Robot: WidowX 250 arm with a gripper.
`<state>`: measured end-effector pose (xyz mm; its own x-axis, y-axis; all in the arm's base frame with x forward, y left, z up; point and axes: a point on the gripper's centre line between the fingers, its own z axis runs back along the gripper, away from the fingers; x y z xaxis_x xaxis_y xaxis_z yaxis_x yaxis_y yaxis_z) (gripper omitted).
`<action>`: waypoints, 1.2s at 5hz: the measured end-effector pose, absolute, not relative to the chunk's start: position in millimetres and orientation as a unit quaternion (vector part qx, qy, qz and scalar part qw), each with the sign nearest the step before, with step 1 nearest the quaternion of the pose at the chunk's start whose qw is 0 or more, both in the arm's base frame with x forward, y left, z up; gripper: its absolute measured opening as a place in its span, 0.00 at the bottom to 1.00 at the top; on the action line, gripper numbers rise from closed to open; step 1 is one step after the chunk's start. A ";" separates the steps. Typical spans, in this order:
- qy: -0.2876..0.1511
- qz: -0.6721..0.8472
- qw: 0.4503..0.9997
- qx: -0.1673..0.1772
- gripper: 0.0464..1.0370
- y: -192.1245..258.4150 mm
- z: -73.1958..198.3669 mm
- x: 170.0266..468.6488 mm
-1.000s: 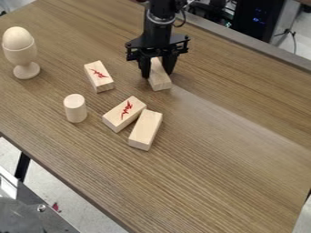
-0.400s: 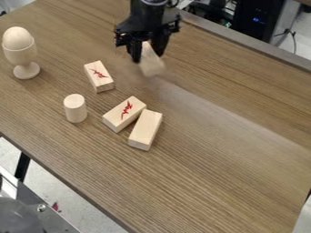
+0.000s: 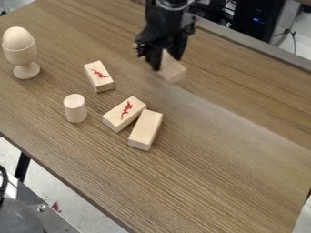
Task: Move the topmost rectangular block to the right
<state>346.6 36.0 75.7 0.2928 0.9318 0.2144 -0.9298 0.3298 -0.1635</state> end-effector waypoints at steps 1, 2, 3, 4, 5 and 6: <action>-0.131 0.600 0.789 -0.027 0.50 20.3 74.8 357.4; -0.135 0.647 0.748 -0.059 0.50 12.3 72.8 365.4; -0.129 0.679 0.718 -0.077 0.50 -2.3 63.8 369.9; -0.113 0.684 0.717 -0.078 0.50 -18.5 49.9 372.1; -0.105 0.660 0.741 -0.068 0.50 -33.7 40.3 374.0; -0.112 0.645 0.754 -0.054 0.50 -32.5 32.2 374.8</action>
